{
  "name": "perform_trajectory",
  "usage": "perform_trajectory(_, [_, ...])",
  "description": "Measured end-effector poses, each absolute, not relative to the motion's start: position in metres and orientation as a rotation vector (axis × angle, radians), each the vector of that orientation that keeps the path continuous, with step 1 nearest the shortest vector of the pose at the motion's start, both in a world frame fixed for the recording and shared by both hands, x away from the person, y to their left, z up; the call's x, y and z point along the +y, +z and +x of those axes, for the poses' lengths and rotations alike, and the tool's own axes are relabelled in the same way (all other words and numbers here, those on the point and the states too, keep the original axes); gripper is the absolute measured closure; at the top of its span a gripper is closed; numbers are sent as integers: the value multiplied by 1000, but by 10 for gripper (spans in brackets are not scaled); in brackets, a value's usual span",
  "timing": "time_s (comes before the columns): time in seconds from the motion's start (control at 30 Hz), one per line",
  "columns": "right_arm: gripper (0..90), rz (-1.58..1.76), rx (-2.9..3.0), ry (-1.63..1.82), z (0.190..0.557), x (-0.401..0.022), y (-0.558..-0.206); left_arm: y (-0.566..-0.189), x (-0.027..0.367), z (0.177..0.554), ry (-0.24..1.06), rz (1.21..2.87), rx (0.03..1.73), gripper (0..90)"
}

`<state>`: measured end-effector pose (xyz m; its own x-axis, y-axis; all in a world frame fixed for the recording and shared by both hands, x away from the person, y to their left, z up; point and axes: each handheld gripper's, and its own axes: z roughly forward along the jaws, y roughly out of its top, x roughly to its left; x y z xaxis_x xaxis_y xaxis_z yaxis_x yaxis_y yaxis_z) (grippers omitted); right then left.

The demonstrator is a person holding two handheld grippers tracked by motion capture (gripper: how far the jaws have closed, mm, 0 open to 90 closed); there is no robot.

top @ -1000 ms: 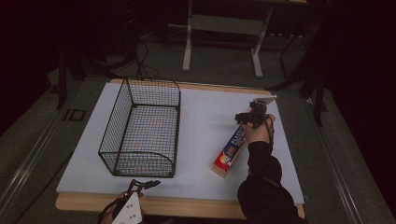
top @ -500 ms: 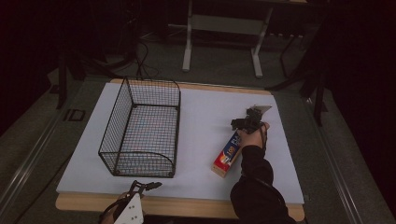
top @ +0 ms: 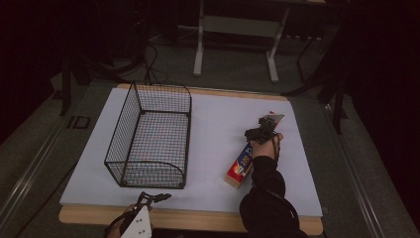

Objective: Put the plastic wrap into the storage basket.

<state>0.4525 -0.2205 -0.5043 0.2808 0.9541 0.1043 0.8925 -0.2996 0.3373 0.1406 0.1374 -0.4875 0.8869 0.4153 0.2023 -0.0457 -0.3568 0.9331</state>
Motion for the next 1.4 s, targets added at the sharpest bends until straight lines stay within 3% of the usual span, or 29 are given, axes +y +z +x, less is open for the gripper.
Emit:
perform_trajectory(0.37, [369,2343,1787,427,452,-226,-492,-488,138,141,500,1881,274,1])
perform_trajectory(1.4, [383,1729,2344,361,439,-206,-446,-488,137,141,493,1884,269,1])
